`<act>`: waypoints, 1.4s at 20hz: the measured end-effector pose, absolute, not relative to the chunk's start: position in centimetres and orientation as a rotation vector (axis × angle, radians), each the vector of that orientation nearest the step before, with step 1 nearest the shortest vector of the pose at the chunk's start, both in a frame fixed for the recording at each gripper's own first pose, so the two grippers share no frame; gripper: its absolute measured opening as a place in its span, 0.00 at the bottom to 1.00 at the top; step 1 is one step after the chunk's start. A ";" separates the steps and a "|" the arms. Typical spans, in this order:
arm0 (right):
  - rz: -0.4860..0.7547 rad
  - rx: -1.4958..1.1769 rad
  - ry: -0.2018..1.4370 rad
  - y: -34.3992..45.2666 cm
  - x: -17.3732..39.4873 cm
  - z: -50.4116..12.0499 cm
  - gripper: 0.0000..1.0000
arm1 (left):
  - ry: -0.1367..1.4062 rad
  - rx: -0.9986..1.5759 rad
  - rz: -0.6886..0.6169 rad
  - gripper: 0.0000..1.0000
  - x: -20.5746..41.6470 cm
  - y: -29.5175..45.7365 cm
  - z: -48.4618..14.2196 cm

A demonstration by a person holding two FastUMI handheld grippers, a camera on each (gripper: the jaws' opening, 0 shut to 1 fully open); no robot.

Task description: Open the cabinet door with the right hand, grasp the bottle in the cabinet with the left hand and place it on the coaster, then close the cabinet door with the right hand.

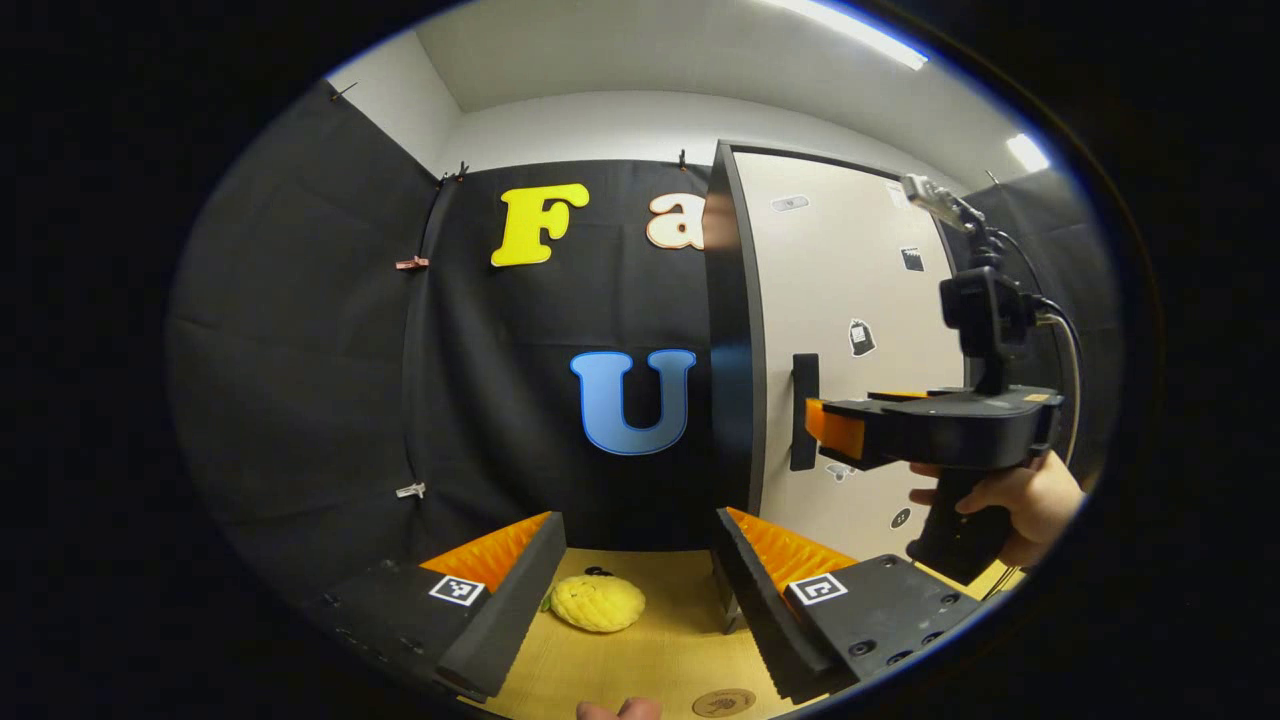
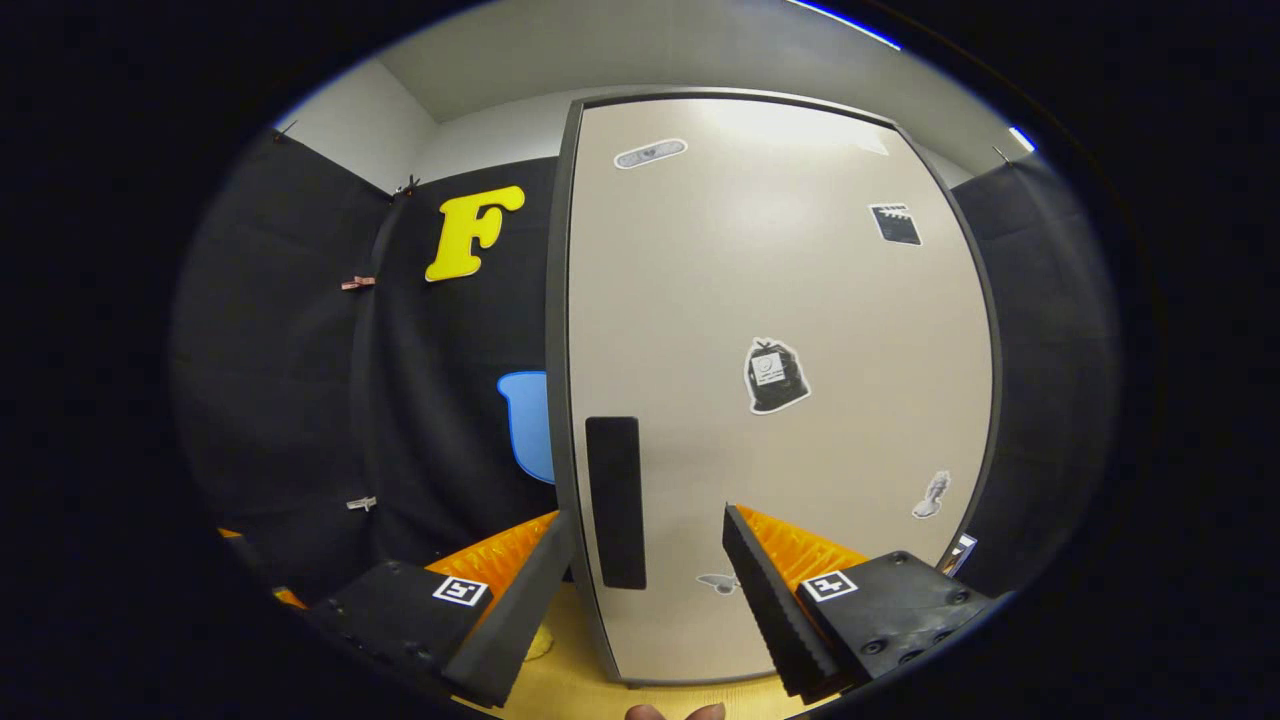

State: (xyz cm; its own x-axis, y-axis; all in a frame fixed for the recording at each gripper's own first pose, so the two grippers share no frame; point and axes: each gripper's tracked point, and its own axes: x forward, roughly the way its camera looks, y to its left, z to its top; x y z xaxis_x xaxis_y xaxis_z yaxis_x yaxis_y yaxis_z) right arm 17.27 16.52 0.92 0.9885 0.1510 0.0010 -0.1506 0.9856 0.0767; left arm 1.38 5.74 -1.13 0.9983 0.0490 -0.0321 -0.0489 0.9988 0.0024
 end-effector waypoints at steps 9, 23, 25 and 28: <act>0.152 0.115 0.041 19.1 21.6 -1.1 0.68 | 0.049 0.002 0.097 0.95 1.1 8.2 -1.4; 0.195 0.082 0.055 17.8 16.3 -1.0 0.29 | 0.038 -0.019 0.095 0.94 -1.6 5.3 -1.0; 0.223 0.079 0.058 17.6 14.8 -0.7 0.29 | 0.038 -0.017 0.089 0.95 -2.0 4.6 -1.1; 0.261 0.085 0.058 16.0 11.8 -0.8 0.29 | 0.032 -0.012 0.082 0.94 -2.5 3.7 -0.9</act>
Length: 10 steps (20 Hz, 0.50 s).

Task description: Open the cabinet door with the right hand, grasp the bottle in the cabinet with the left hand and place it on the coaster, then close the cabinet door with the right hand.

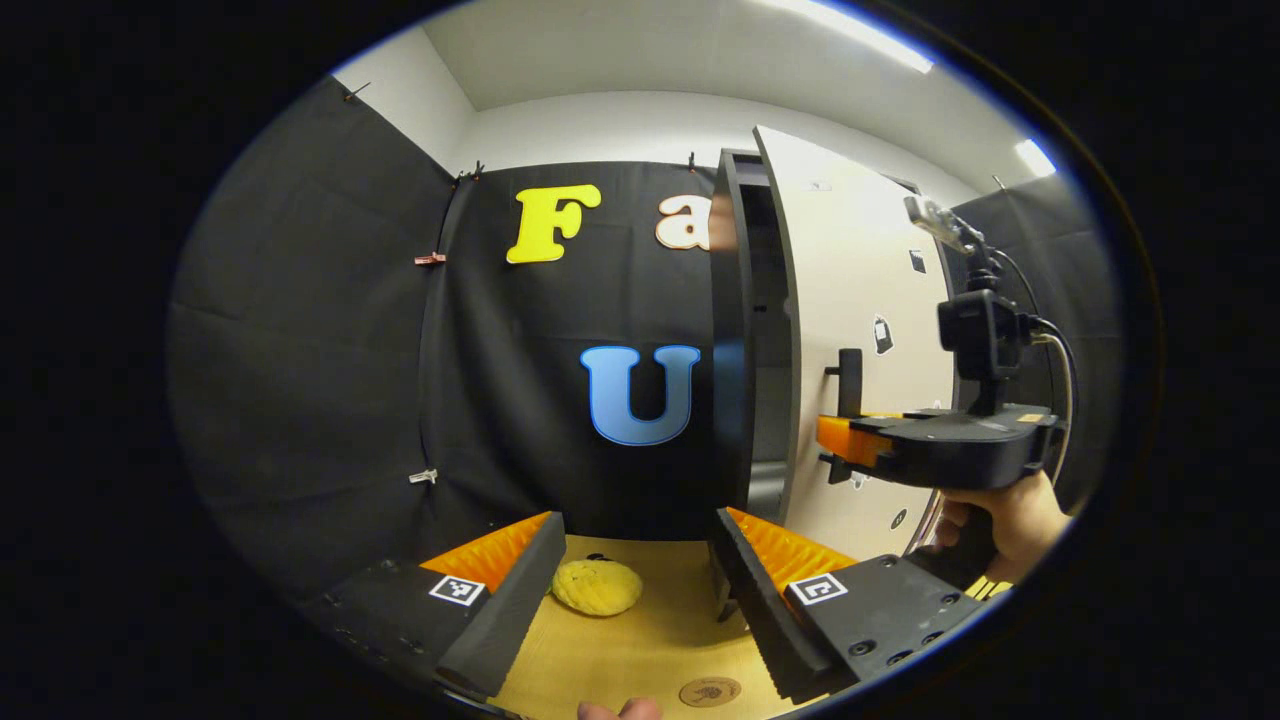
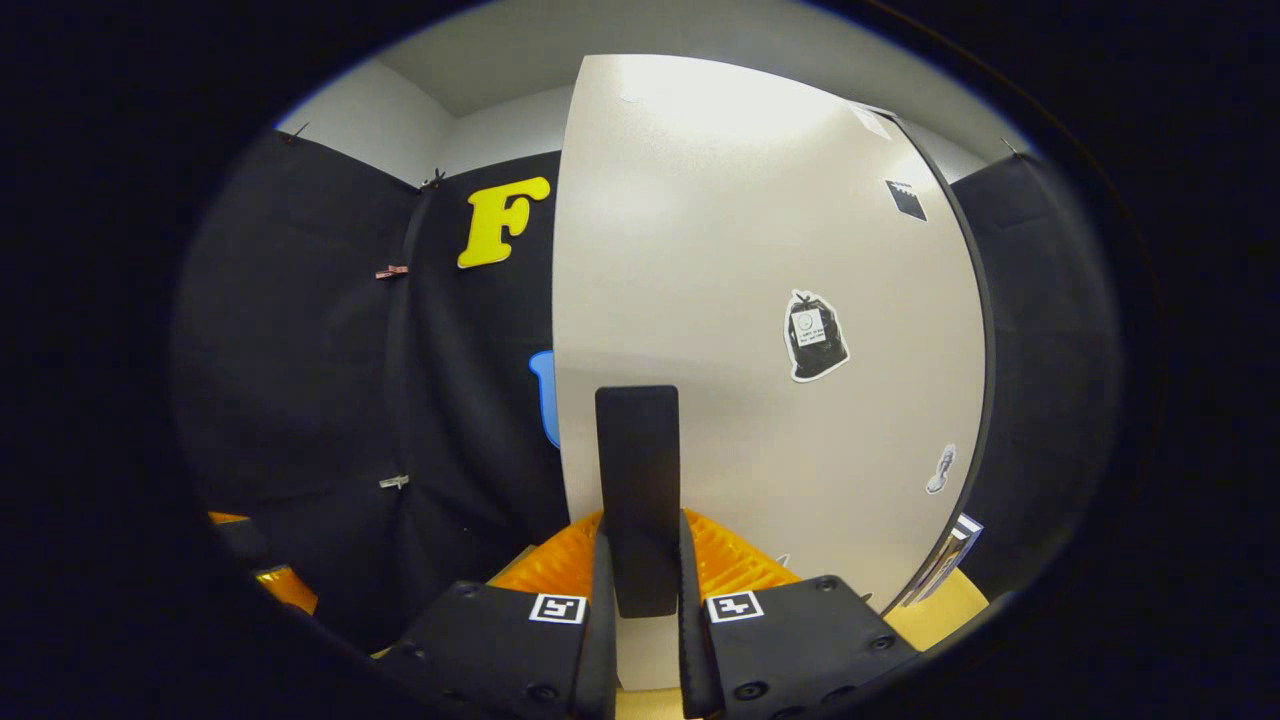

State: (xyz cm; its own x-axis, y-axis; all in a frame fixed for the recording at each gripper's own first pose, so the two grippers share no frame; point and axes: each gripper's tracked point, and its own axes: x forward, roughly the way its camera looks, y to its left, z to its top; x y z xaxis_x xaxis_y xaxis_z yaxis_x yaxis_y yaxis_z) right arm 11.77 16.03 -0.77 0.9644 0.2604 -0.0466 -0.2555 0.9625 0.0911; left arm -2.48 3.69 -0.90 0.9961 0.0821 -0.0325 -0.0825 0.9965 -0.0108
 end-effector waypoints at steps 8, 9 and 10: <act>0.340 0.081 0.081 12.6 6.5 -0.4 0.29 | 0.035 -0.023 0.049 0.95 -2.4 1.0 -0.9; 0.343 0.077 0.079 12.1 6.0 -0.3 0.29 | 0.032 -0.024 0.046 0.95 -2.3 0.8 -0.7; 0.344 0.076 0.074 11.6 5.5 -0.3 0.29 | 0.031 -0.022 0.043 0.95 -2.4 0.6 -0.7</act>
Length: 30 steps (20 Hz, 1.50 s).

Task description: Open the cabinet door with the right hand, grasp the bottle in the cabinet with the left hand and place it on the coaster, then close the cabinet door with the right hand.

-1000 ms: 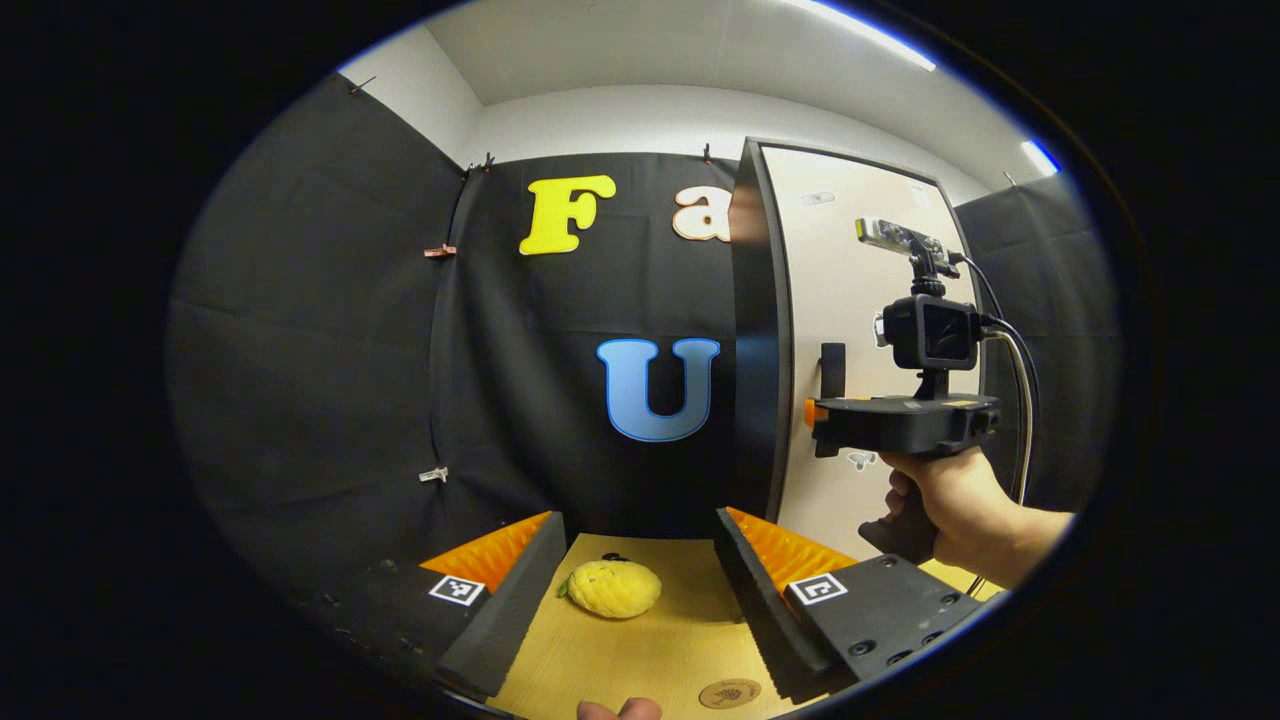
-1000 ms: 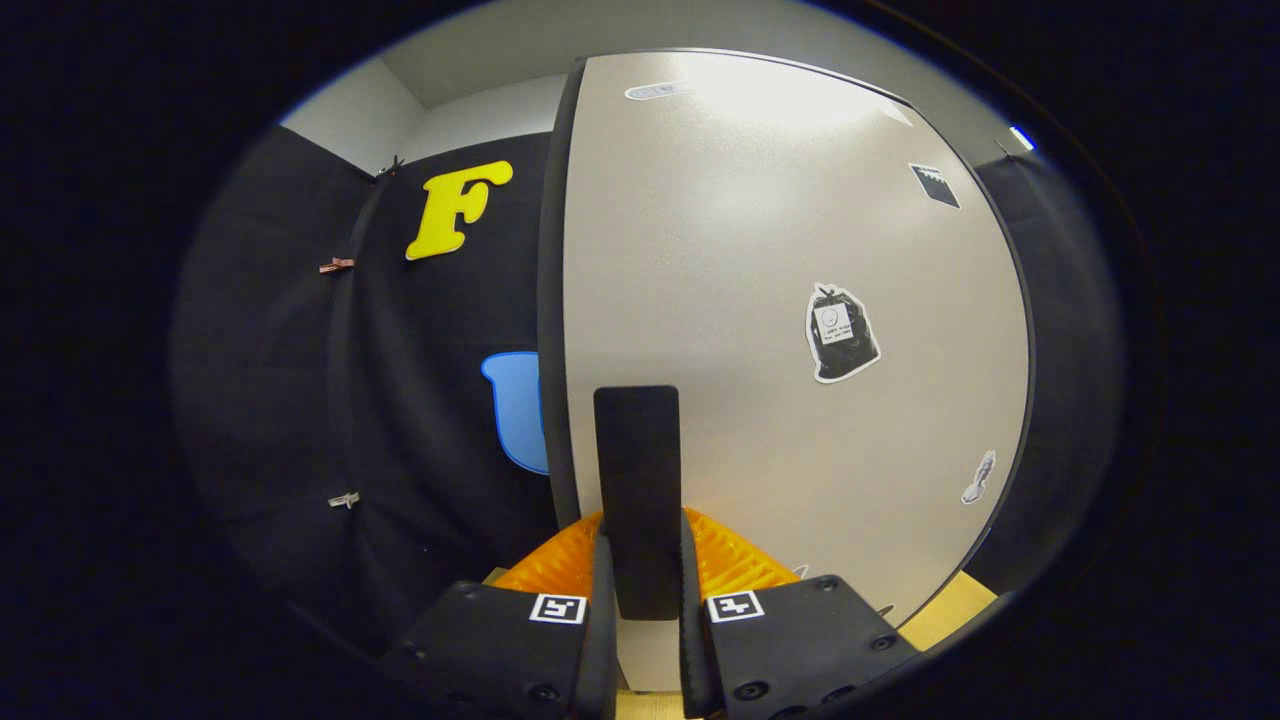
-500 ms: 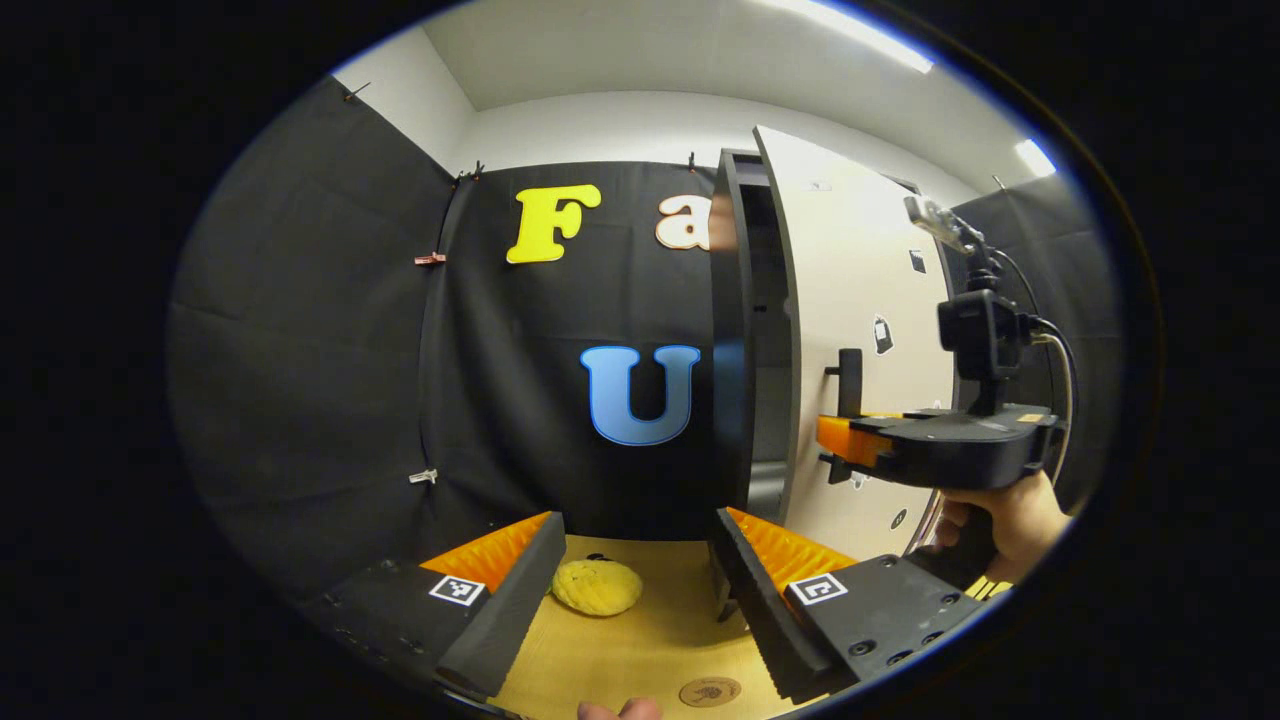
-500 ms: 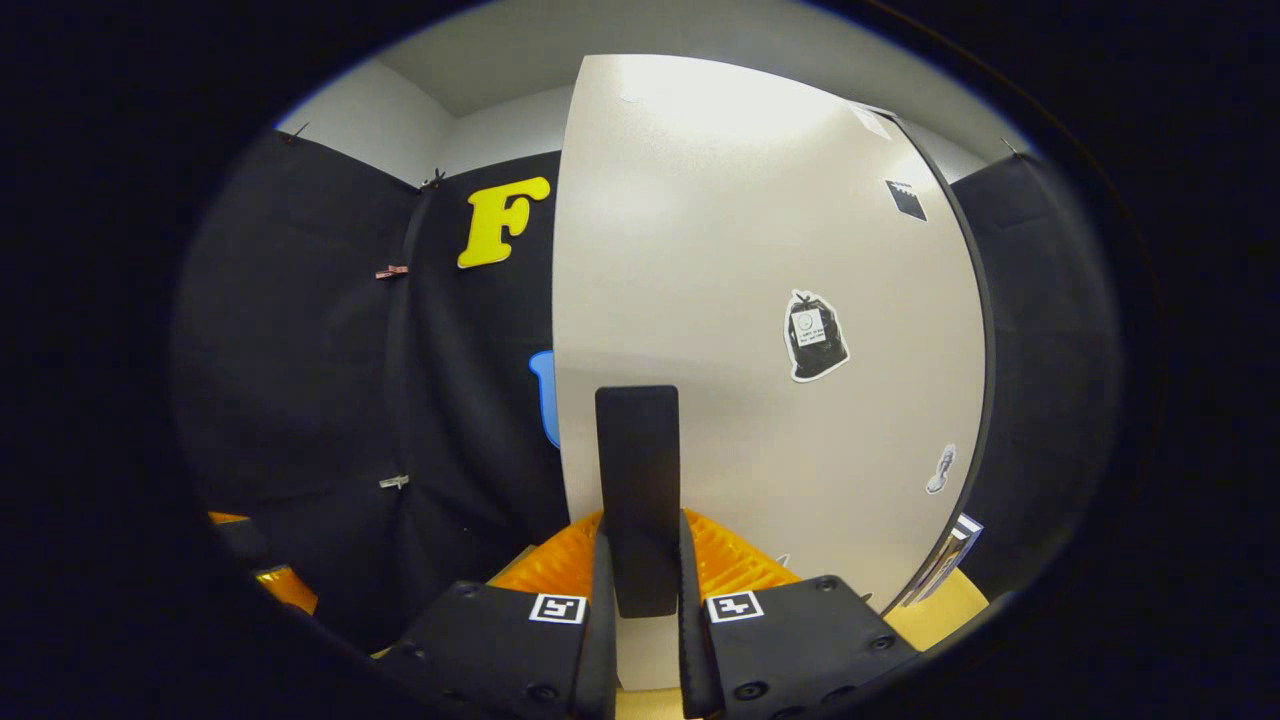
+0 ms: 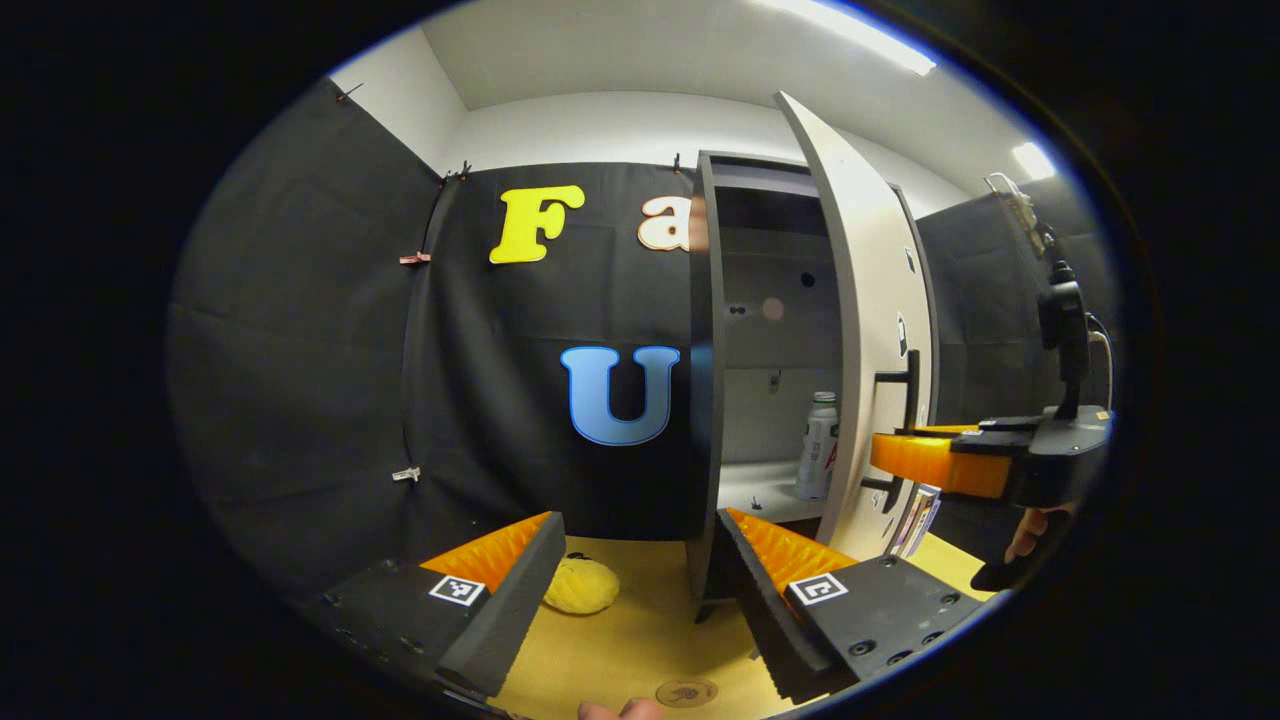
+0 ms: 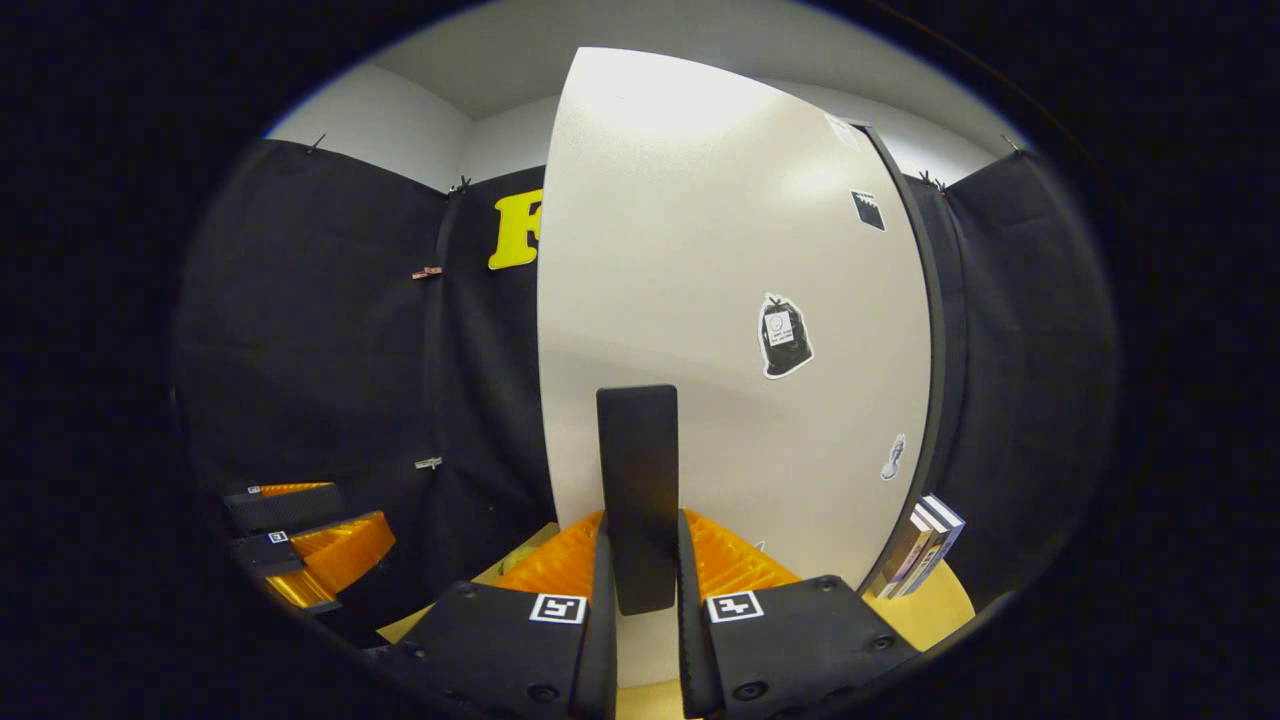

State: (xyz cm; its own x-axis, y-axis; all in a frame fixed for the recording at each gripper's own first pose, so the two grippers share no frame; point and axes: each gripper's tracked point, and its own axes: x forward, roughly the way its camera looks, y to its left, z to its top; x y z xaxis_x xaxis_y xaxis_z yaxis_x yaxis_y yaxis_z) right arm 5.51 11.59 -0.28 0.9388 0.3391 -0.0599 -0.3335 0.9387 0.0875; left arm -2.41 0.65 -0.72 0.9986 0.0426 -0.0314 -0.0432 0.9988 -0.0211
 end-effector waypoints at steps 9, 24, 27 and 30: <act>0.284 0.087 0.067 4.9 1.1 -0.1 0.29 | 0.011 0.001 -0.028 0.95 -1.1 -2.1 -0.1; 0.048 0.108 0.034 -5.3 -1.2 1.3 0.25 | 0.022 -0.013 -0.174 0.94 0.1 -8.4 -0.6; 0.014 0.111 0.028 -6.8 -0.8 1.7 0.20 | 0.021 -0.020 -0.191 0.94 0.2 -9.2 -0.4; 0.008 0.103 0.038 -7.7 -1.1 1.6 0.19 | 0.022 -0.016 -0.202 0.95 0.6 -9.6 -0.5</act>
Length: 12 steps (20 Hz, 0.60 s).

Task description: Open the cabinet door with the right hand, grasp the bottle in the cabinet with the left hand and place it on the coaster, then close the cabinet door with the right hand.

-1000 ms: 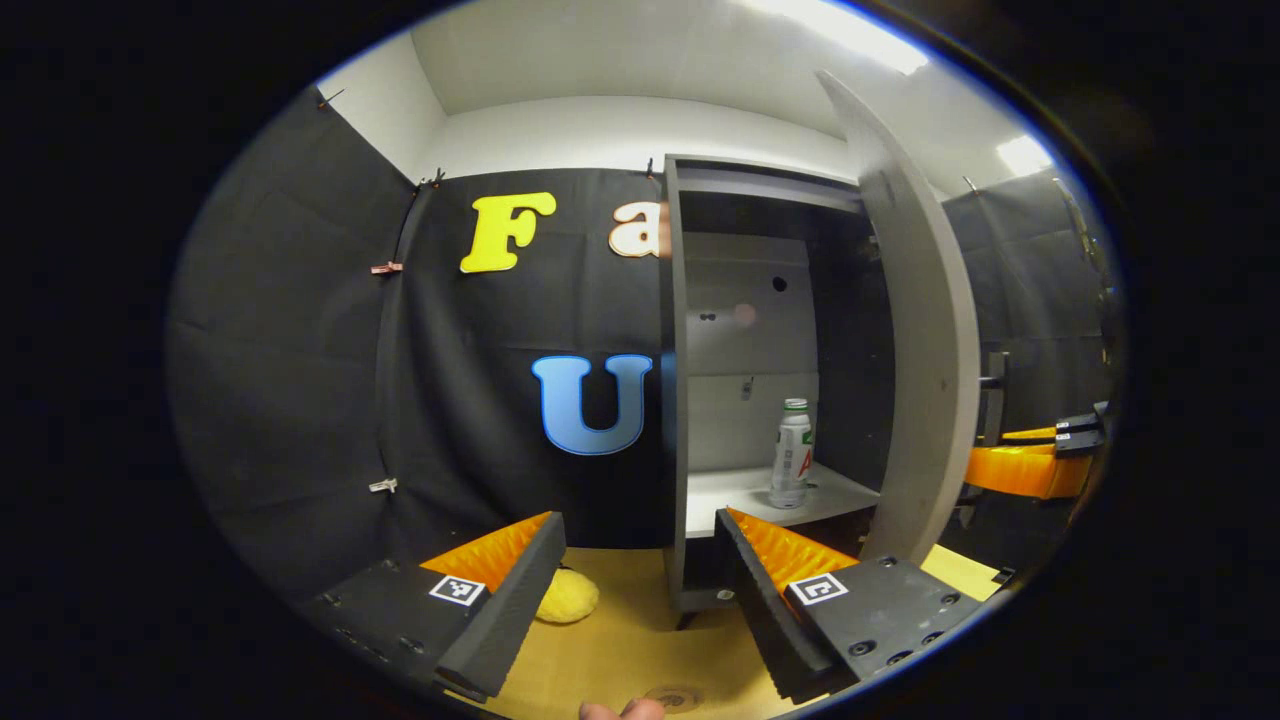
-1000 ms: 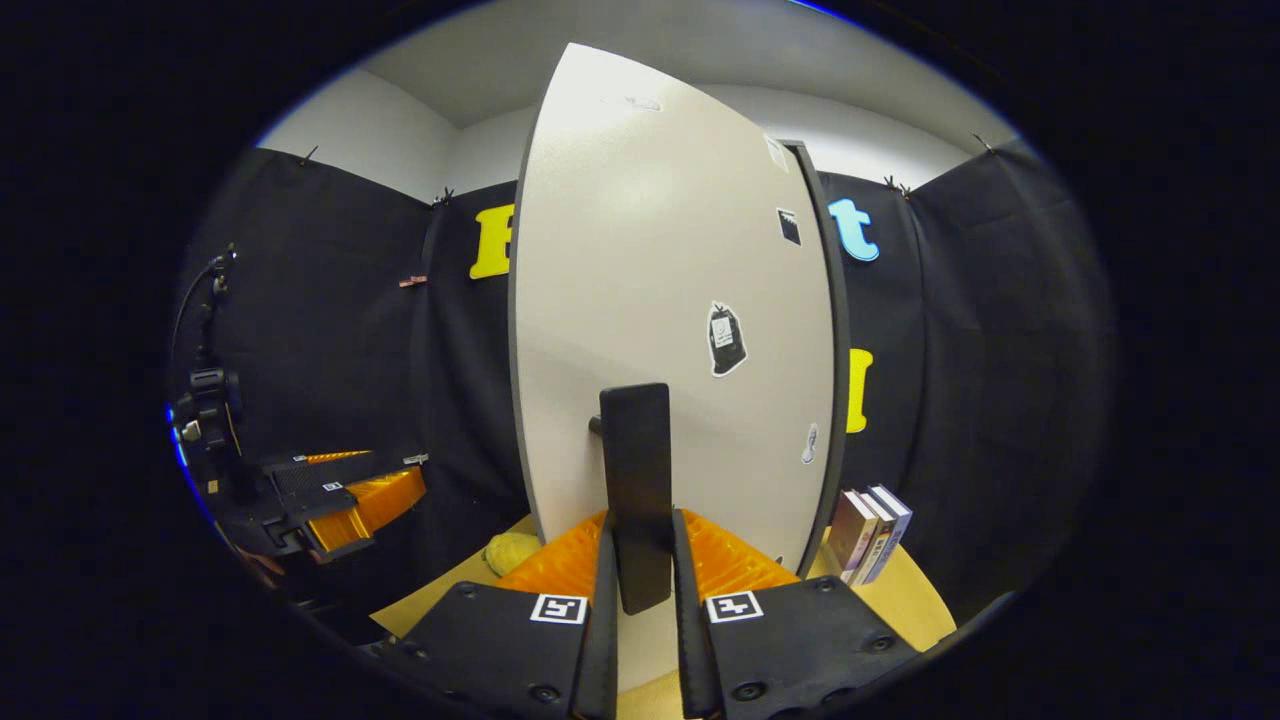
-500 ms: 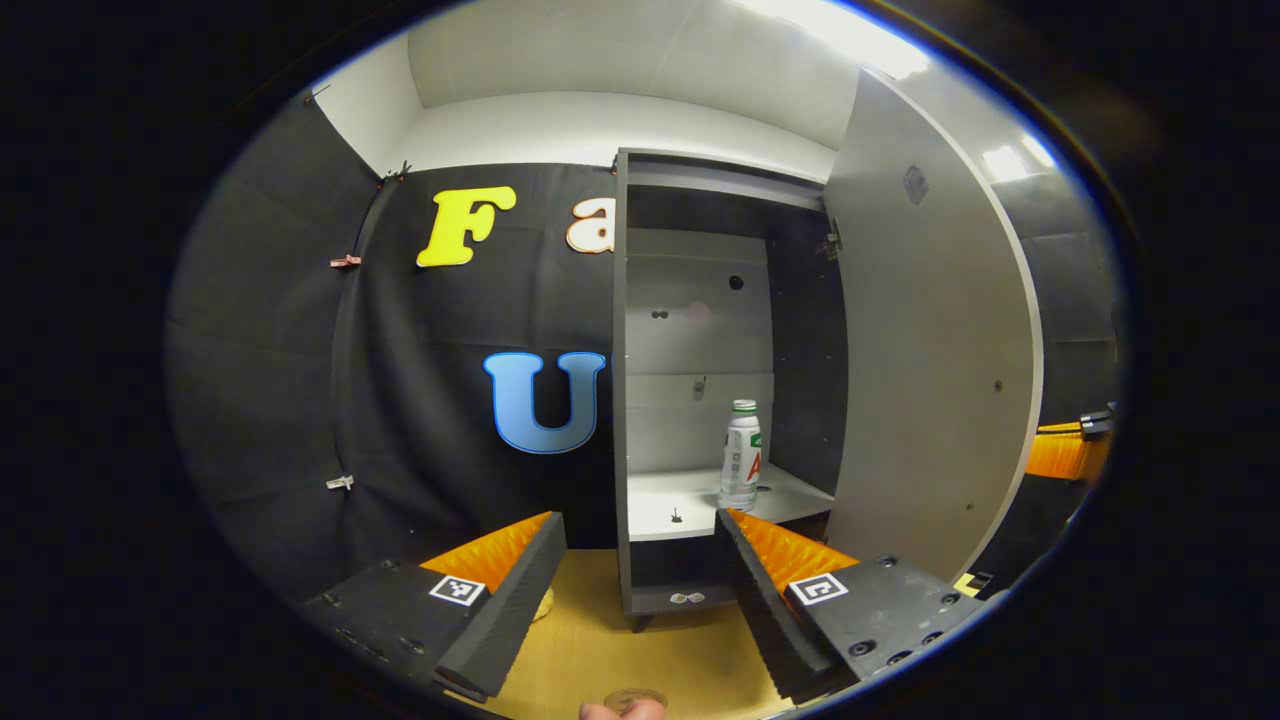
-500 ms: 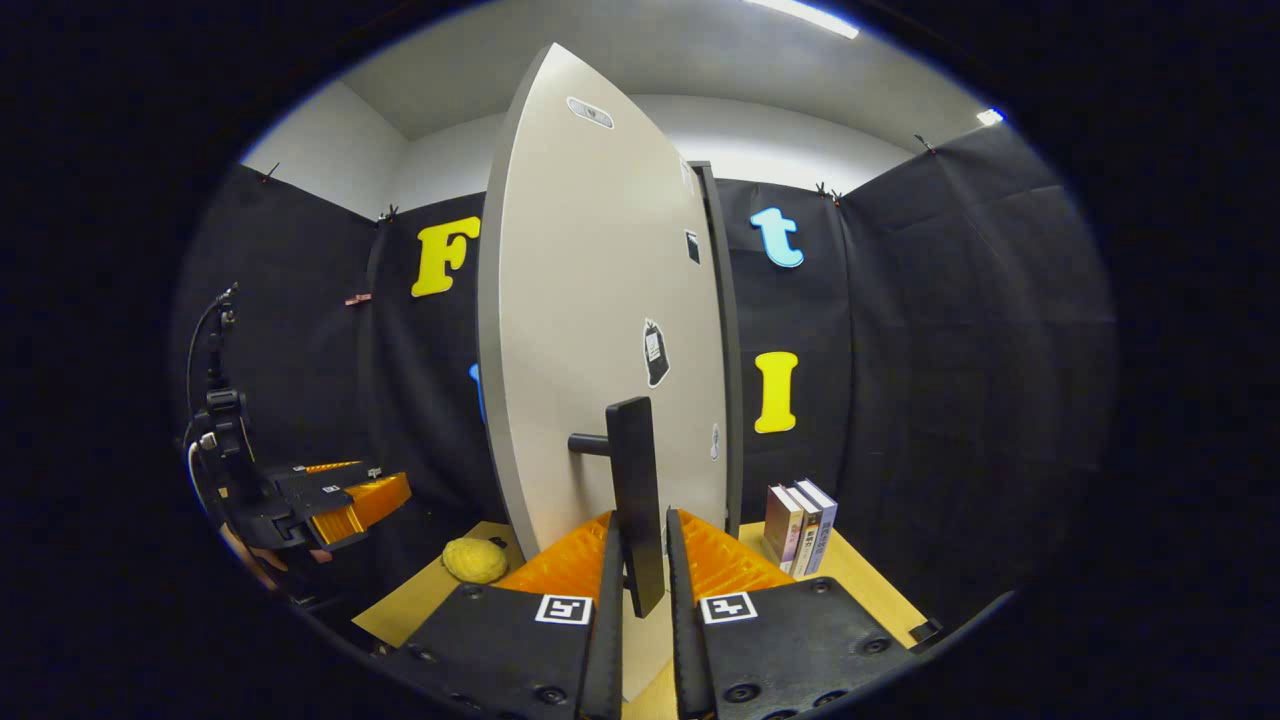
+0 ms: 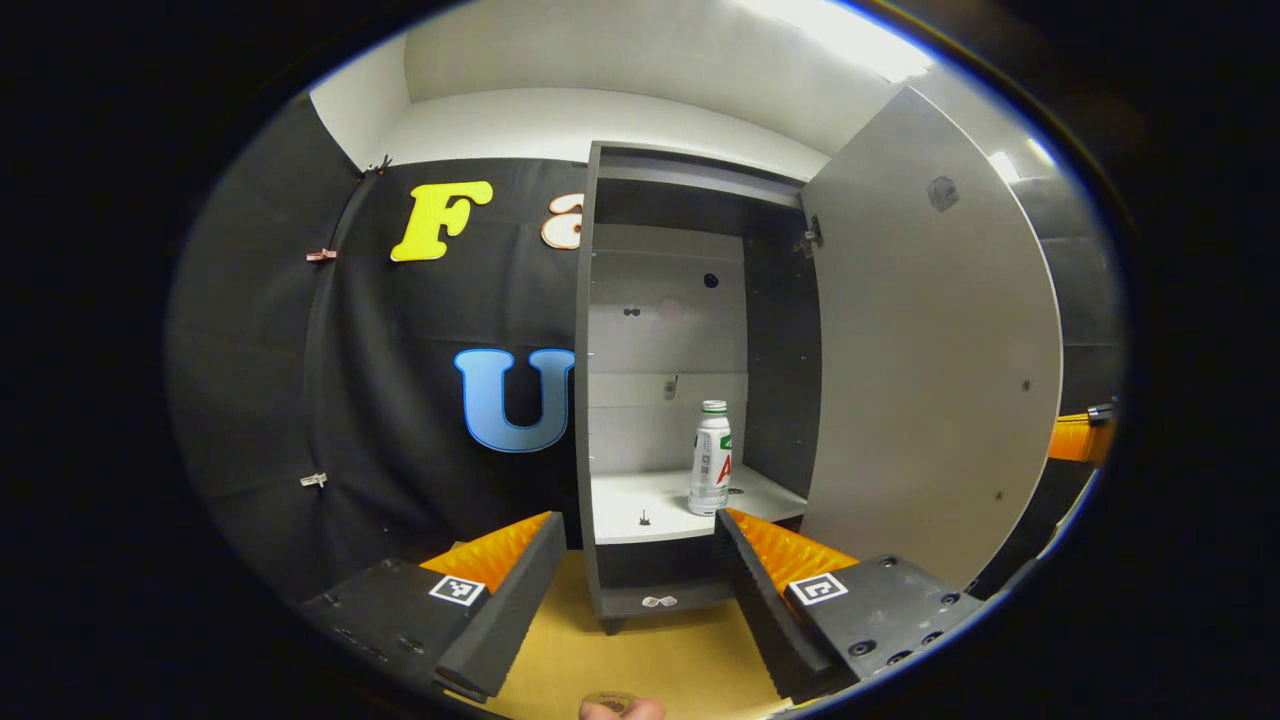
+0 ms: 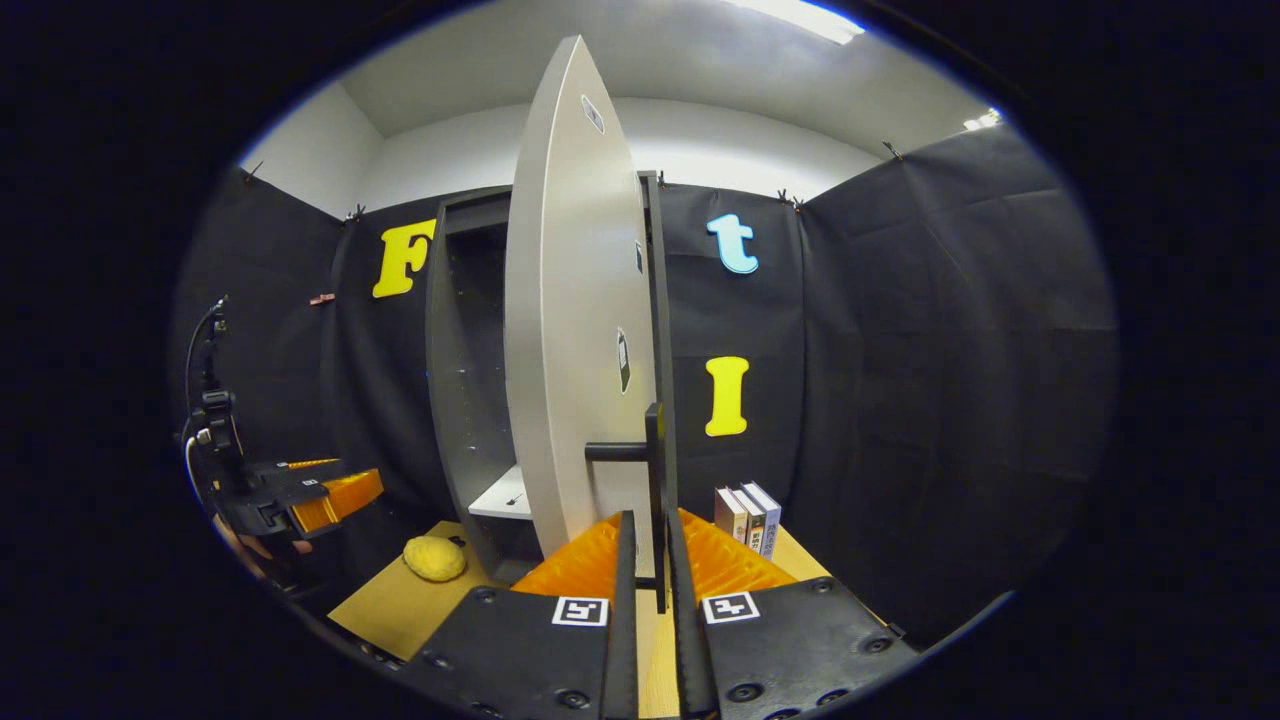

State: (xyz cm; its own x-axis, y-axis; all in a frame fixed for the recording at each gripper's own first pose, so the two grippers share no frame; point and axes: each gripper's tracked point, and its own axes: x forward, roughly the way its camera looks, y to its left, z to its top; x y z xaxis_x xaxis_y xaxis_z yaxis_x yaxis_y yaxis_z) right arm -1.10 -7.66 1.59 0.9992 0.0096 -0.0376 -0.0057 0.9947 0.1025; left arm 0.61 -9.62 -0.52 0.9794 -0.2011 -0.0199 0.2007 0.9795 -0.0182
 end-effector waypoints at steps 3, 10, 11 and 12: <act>-0.015 0.115 0.040 -8.7 -1.5 1.5 0.20 | 0.026 -0.021 -0.205 0.95 0.8 -9.9 -0.7; -0.192 0.106 0.020 -12.7 -1.6 1.7 0.20 | 0.024 -0.008 -0.214 0.95 1.1 -10.3 -0.4; -0.209 0.102 0.016 -13.1 -1.6 1.9 0.20 | 0.028 -0.010 -0.218 0.95 1.1 -10.5 -0.7; -0.199 0.114 0.015 -13.2 -2.0 2.0 0.19 | 0.032 -0.013 -0.222 0.95 1.1 -10.7 -0.8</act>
